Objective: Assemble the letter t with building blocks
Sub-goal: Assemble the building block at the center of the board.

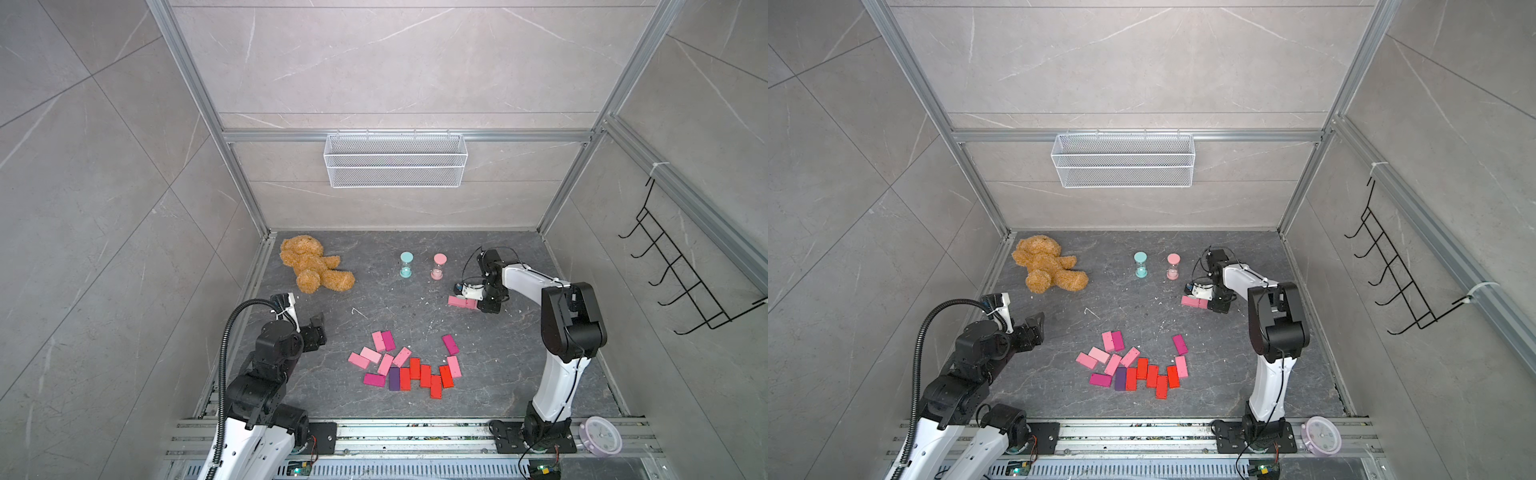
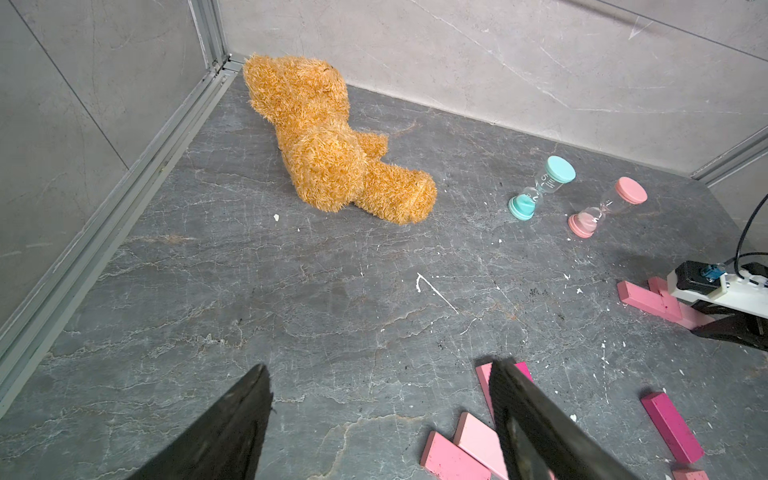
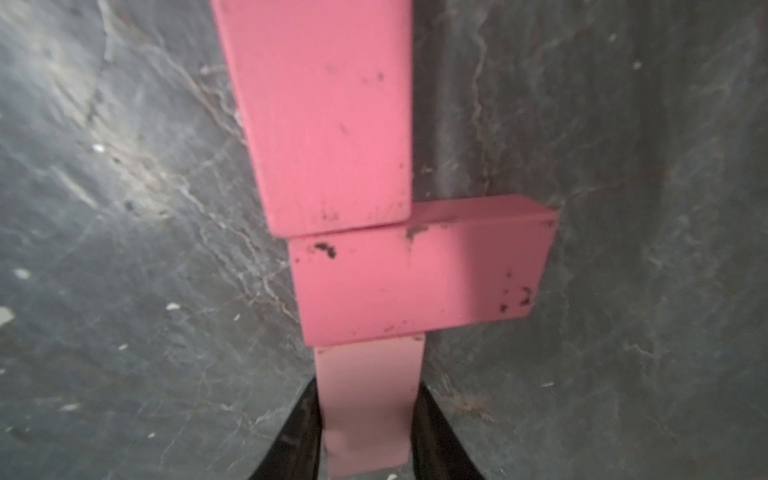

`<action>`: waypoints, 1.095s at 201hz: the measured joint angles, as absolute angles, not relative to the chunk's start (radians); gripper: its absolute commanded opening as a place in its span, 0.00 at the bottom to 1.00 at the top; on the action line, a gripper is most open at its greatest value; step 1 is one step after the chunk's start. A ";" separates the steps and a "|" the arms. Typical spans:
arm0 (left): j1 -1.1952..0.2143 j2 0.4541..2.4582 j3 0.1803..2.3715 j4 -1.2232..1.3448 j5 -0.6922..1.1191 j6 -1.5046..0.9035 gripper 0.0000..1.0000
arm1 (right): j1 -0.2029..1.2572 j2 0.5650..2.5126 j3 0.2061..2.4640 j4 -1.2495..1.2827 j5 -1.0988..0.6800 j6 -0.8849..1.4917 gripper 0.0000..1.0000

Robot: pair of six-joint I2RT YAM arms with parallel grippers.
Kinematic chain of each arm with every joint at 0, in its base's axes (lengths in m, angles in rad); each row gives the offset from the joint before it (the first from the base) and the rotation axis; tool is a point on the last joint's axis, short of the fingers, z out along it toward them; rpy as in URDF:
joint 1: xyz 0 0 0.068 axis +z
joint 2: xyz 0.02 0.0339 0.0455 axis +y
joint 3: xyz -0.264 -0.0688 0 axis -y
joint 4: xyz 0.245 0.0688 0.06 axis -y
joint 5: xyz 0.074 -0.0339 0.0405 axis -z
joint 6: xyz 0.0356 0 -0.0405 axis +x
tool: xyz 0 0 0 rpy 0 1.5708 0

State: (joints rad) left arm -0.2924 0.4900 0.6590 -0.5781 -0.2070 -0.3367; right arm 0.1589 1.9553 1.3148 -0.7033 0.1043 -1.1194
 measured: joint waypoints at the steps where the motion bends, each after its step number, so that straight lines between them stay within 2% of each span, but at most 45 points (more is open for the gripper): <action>1: -0.292 0.490 0.659 -0.578 -0.207 -0.337 0.85 | 0.159 1.955 1.315 -0.703 0.104 -1.119 0.38; 106: -0.292 0.490 0.659 -0.578 -0.207 -0.337 0.85 | 0.158 1.953 1.317 -0.706 0.062 -1.108 0.46; 150: -0.292 0.505 0.659 -0.577 -0.206 -0.337 0.85 | 0.139 1.925 1.314 -0.706 0.005 -1.074 0.55; 157: -0.292 0.510 0.659 -0.577 -0.206 -0.337 0.85 | 0.134 1.909 1.314 -0.706 -0.002 -1.065 0.63; 164: -0.292 0.515 0.659 -0.576 -0.206 -0.337 0.85 | 0.130 1.892 1.314 -0.705 -0.006 -1.058 0.65; 220: -0.292 0.523 0.659 -0.576 -0.205 -0.337 0.85 | 0.123 1.768 1.314 -0.701 -0.047 -1.008 0.67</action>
State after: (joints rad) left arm -0.2924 0.5232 0.6590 -0.5762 -0.2054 -0.3367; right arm 0.1230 1.7683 1.3144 -0.7006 -0.0467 -1.0084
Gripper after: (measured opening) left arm 0.855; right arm 0.666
